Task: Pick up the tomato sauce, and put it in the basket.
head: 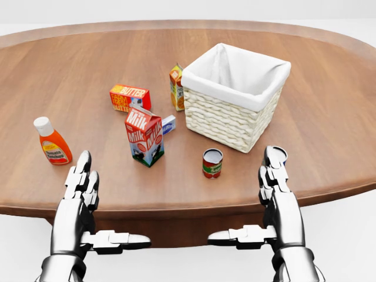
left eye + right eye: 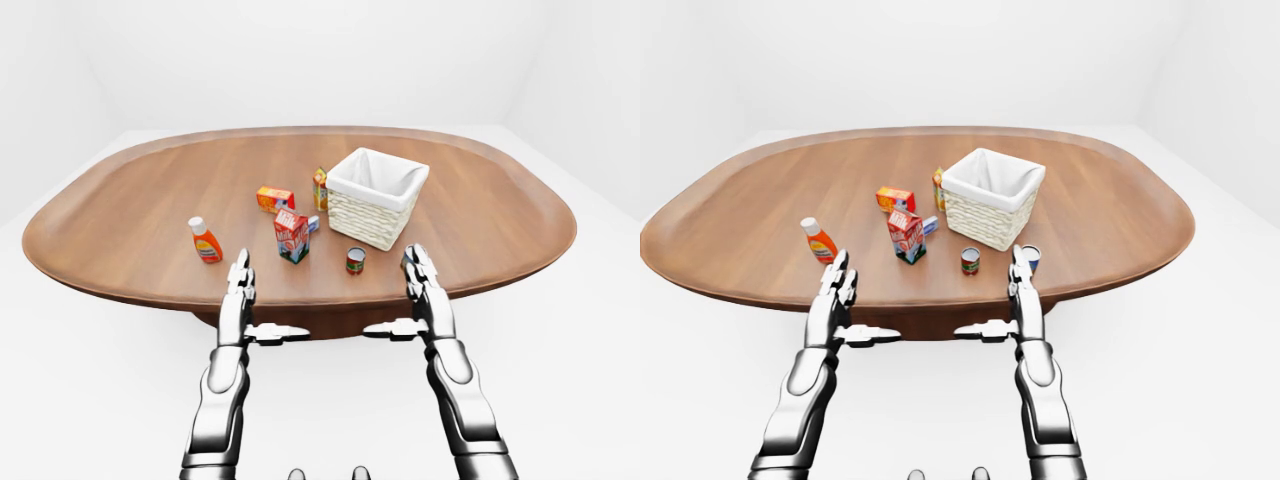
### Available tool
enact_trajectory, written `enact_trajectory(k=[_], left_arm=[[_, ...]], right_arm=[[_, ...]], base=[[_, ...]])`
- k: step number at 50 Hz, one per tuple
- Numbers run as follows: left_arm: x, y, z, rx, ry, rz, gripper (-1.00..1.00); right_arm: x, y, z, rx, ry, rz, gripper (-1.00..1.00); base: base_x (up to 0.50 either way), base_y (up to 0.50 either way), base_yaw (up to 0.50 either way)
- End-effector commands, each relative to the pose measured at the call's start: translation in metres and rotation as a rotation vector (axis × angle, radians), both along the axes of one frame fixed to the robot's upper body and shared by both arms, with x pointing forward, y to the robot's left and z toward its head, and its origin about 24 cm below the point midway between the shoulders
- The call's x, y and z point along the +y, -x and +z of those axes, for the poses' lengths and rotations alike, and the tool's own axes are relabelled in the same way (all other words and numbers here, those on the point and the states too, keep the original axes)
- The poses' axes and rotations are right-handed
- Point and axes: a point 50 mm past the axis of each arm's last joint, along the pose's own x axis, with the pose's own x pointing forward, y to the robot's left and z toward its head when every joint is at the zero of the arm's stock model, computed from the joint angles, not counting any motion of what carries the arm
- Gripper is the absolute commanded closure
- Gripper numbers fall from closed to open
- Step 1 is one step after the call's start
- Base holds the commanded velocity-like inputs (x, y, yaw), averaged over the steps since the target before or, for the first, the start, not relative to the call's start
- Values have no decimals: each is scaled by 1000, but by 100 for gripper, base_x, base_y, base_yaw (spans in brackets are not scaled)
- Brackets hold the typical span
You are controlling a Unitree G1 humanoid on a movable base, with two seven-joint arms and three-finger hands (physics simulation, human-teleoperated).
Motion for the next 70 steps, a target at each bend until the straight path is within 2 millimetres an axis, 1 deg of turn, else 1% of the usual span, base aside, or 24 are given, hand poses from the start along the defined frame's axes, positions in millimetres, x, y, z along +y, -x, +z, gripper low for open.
enact_trajectory(k=[1,6,26,37,39,54,62,64,69,70], left_arm=[[6,1,1,2,-3,-2,-100],[7,1,4,-1,-3,0,-100],[11,5,22,-42,-10,3,-100],[13,7,32,-86,-13,3,-100],[13,8,36,-106,-13,2,-100],[14,12,49,-162,-17,0,-100],[14,13,51,-167,-18,0,-100],[14,13,51,-169,-19,-1,-100],[13,13,50,-164,-19,-1,-100],[13,13,50,-164,-19,-1,-100]], right_arm=[[-7,0,1,4,-7,3,-100],[-7,0,1,2,-7,4,-100],[-11,1,13,-10,-21,-3,-100],[-15,2,25,-61,-27,-12,-100],[-15,2,28,-73,-26,-14,-100],[-17,5,38,-118,-27,-15,-100],[-17,6,42,-135,-35,-11,-100],[-16,10,48,-168,-94,33,-100],[-17,14,55,-197,-97,30,-100],[-17,13,53,-189,-97,28,-100]], base=[[0,0,0],[0,0,0],[0,0,0],[0,0,0],[0,0,0],[0,0,0],[0,0,0],[0,0,0],[47,0,0],[50,0,0]])
